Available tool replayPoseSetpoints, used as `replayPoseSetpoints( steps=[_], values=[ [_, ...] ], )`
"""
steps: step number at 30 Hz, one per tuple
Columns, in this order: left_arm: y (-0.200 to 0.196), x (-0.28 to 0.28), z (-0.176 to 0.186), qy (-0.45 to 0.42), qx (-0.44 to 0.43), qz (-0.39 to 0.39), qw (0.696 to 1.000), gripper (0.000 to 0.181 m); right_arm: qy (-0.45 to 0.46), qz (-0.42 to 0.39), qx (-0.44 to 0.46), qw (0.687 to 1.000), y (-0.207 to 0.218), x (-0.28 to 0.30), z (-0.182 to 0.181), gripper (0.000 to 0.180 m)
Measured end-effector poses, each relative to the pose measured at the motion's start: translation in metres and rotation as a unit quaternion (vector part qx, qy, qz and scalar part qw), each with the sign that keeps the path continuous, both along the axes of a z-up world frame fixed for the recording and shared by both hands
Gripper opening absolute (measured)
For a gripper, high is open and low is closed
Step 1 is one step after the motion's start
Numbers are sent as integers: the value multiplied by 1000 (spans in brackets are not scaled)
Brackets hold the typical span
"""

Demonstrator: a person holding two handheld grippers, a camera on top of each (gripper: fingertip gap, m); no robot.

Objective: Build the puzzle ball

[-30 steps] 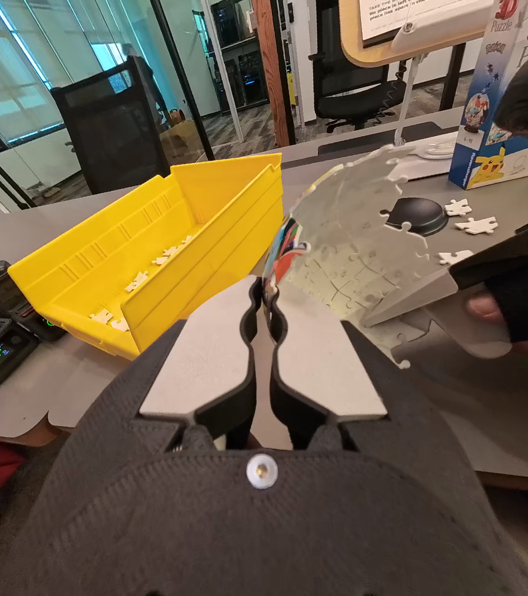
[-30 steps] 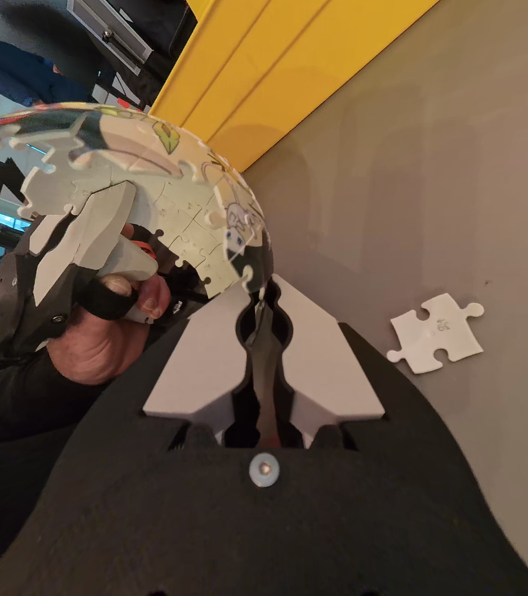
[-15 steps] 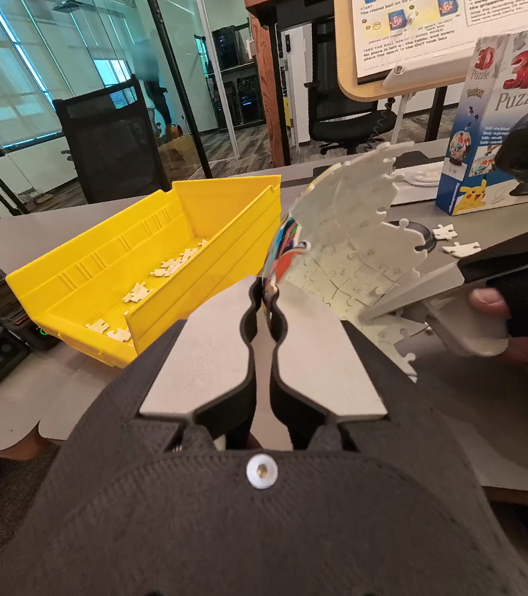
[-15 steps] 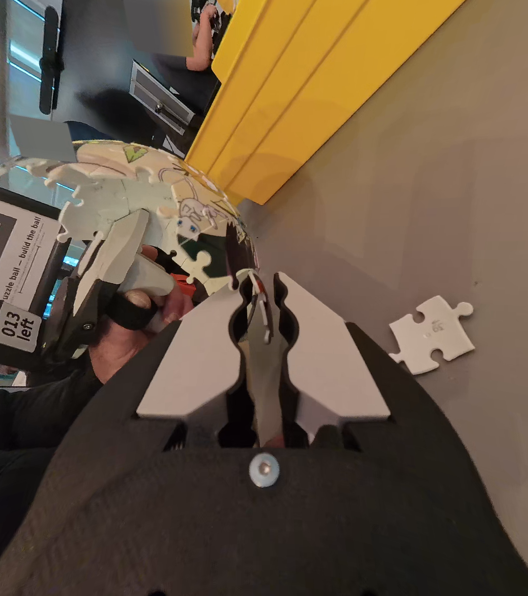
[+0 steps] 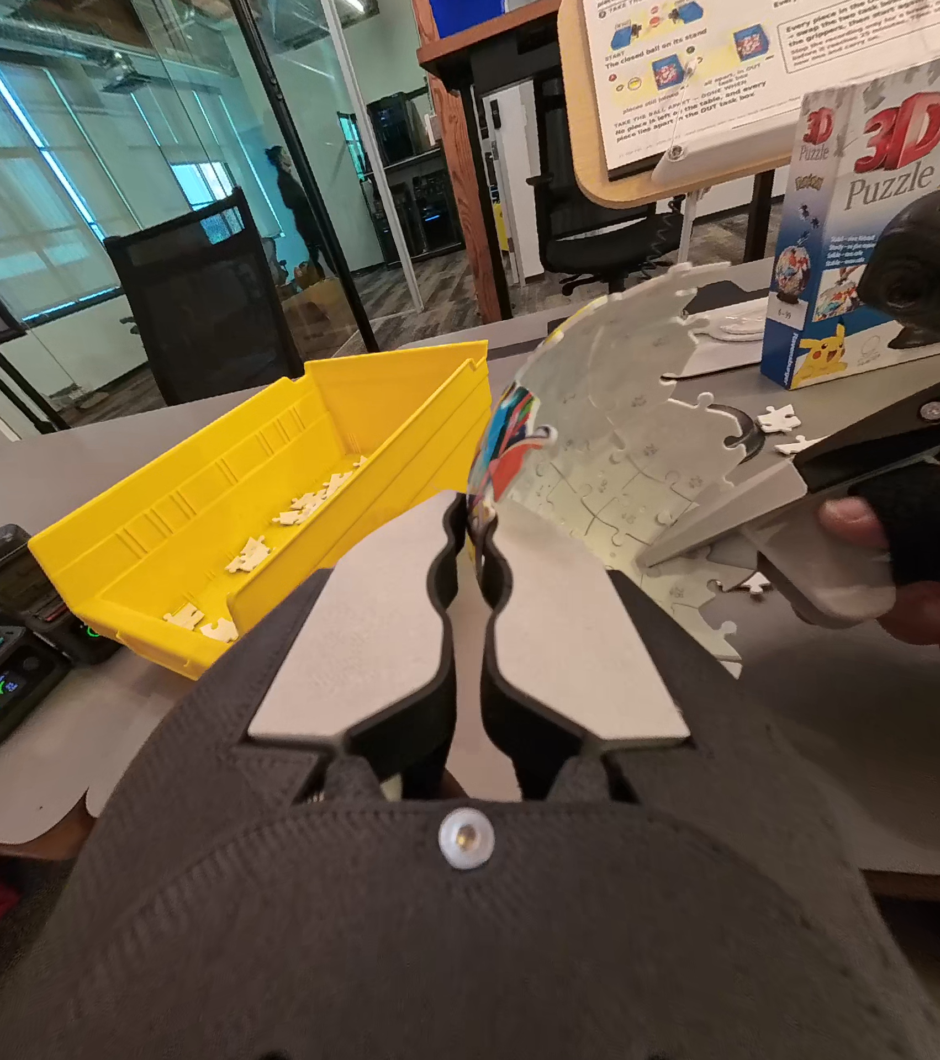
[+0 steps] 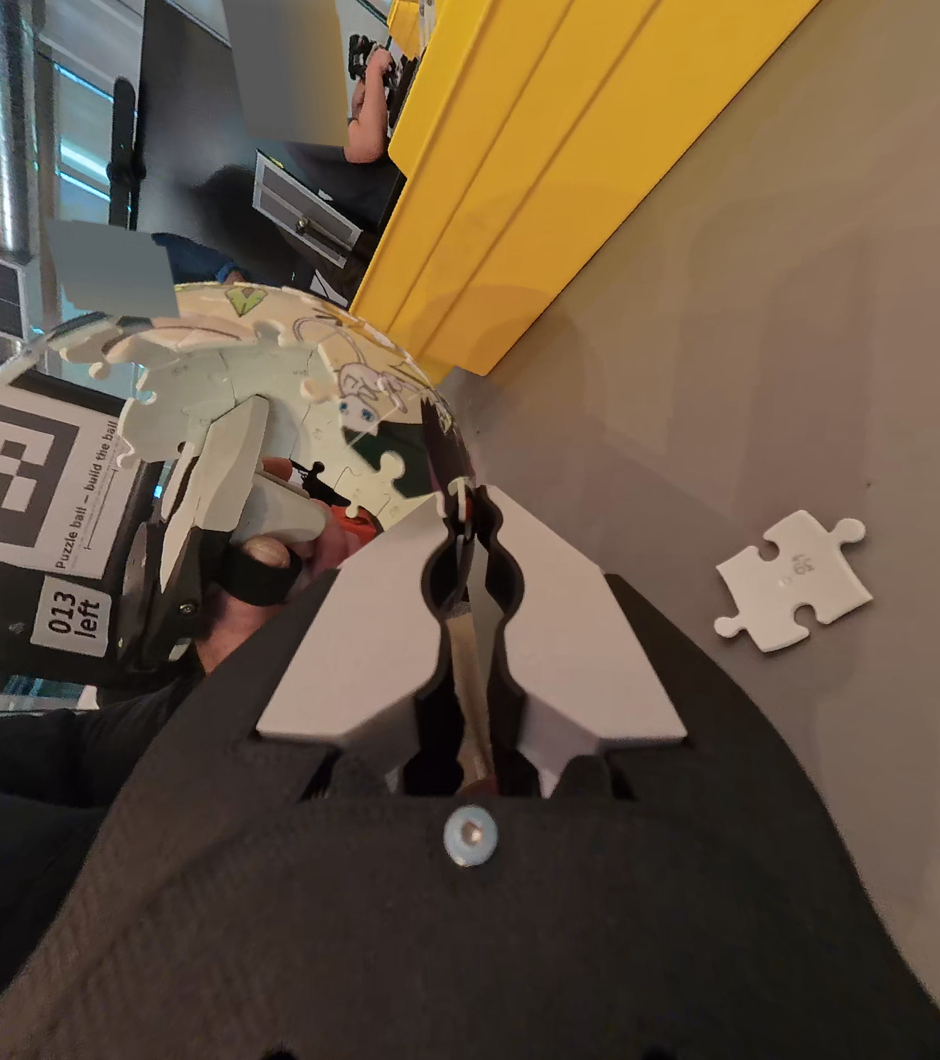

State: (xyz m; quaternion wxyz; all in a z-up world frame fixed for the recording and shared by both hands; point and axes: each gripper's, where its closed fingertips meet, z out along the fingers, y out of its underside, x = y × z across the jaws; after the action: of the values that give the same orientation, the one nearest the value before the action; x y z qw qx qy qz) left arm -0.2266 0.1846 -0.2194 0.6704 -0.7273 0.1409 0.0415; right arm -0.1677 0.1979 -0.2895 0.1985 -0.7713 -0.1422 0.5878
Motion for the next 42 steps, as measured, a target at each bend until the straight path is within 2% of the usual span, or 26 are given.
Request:
replayPoseSetpoints(
  steps=[6, 8, 17, 23, 42],
  values=[
    [1, 1, 2, 20, 8, 5, 1000, 2, 3, -7, -11, 1000, 1, -1, 0, 1],
    [2, -2, 2, 12, 5, 8, 1000, 2, -5, -9, -7, 1000, 2, 1, -1, 12],
    [3, -4, 1, 12, 2, 13, 1000, 2, -21, 11, 0, 1000, -5, 14, -2, 12],
    [3, -4, 2, 12, 2, 14, 1000, 2, -30, 22, 0, 999, -13, 14, -6, 2],
    [0, 6, 8, 48, 25, 7, 998, 3, 3, -31, -57, 998, -10, 12, -9, 0]
  ],
)
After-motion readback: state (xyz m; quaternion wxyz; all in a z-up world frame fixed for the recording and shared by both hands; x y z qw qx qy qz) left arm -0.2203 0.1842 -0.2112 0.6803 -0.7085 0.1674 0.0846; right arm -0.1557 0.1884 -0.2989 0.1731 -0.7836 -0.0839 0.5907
